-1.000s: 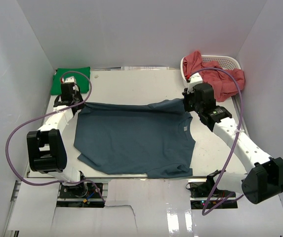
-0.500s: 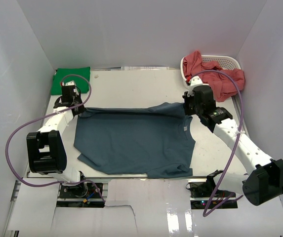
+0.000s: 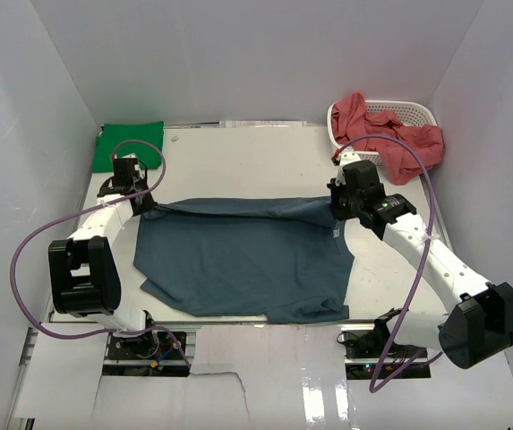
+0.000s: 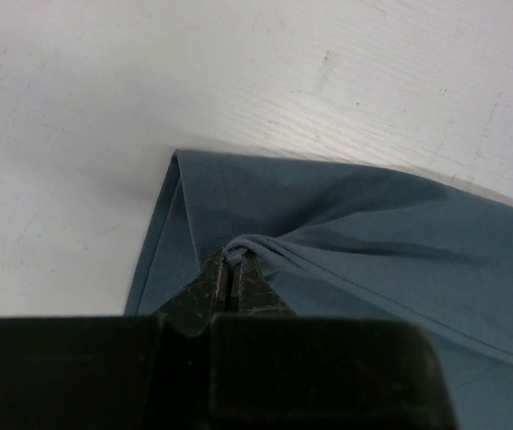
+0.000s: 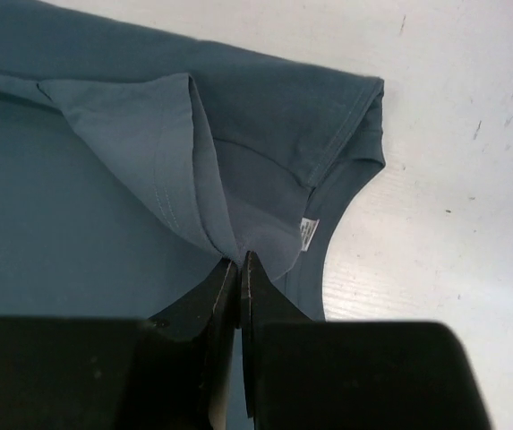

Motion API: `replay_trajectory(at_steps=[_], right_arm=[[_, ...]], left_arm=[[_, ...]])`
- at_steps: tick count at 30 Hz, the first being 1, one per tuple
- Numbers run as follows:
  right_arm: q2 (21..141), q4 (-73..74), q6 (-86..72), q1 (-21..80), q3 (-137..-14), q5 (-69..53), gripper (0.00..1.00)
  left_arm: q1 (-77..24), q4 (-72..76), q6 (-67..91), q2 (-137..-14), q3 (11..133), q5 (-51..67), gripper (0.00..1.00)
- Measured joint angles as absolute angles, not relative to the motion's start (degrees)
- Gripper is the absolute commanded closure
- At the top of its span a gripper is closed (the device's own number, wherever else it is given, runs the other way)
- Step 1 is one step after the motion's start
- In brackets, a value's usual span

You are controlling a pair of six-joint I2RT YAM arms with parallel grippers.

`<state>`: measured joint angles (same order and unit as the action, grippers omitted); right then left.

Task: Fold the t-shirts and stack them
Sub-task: Fold the flattened tshirt in 1/3 of the way

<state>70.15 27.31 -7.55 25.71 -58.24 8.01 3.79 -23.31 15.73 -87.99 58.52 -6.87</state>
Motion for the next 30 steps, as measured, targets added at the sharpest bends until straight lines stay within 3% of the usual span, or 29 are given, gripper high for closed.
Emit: replay_trajectory(at_steps=[16,27,30], right_arm=[[71.6,35.4,-8.9,27.1,-58.2,7.8,0.92],[71.8,39.9,-8.8,27.5,-58.2,7.2,0.92],[72.6,40.9,-8.9,27.7,-58.2,6.0,0.88]], left_arm=[[3.8,-29.6,16.7,-88.4,57.1,-8.4,1.0],[3.8,-32.1,17.2,-88.8,55.0,-8.4,0.45],[3.8,-32.7,17.6,-88.3,54.2,-8.8,0.44]])
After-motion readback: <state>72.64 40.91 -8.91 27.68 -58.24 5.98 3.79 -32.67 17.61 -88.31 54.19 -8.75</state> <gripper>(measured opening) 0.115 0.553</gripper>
